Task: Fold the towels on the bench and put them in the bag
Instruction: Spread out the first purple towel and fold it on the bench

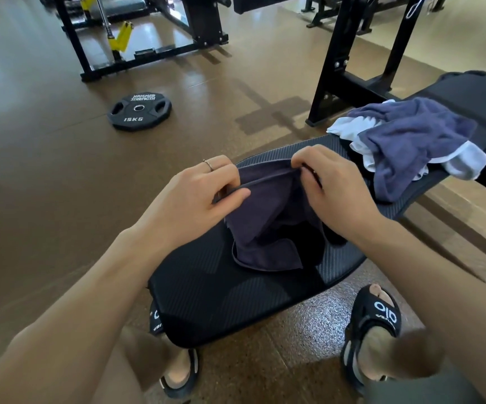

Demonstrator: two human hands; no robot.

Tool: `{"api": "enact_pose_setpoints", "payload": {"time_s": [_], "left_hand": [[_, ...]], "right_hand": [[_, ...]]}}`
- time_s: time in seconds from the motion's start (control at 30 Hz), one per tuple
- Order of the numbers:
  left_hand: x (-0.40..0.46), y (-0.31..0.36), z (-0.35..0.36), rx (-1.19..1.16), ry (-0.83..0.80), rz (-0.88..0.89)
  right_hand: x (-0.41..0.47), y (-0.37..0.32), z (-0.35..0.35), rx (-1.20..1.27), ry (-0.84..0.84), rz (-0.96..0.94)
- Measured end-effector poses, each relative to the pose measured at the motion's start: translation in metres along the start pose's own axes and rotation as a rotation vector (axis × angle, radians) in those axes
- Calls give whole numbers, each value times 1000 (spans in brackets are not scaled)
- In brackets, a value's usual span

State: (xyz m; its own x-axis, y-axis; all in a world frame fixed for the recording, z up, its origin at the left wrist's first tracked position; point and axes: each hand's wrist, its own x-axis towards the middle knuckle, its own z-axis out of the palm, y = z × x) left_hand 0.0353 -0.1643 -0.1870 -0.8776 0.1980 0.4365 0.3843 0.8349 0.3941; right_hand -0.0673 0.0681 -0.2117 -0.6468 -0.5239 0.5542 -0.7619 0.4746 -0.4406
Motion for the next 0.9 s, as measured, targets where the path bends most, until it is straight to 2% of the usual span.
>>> {"api": "enact_pose_setpoints", "payload": {"time_s": [0.1, 0.23, 0.37, 0.47, 0.6, 0.8, 0.9], "left_hand": [[-1, 5, -2, -42, 26, 2], [0, 8, 3, -18, 95, -25], [3, 10, 7, -10, 129, -17], [6, 12, 10, -3, 125, -1], [9, 15, 14, -39, 116, -20], [7, 13, 14, -128, 27, -34], [7, 19, 15, -177, 32, -45]], "right_hand": [[2, 1, -4, 25, 1, 22], [1, 3, -3, -2, -123, 100], [-1, -21, -3, 355, -225, 185], [-6, -44, 1, 602, -294, 162], [-7, -46, 5, 553, -222, 171], [0, -32, 1, 596, -179, 281], [0, -30, 0, 562, -173, 267]]}}
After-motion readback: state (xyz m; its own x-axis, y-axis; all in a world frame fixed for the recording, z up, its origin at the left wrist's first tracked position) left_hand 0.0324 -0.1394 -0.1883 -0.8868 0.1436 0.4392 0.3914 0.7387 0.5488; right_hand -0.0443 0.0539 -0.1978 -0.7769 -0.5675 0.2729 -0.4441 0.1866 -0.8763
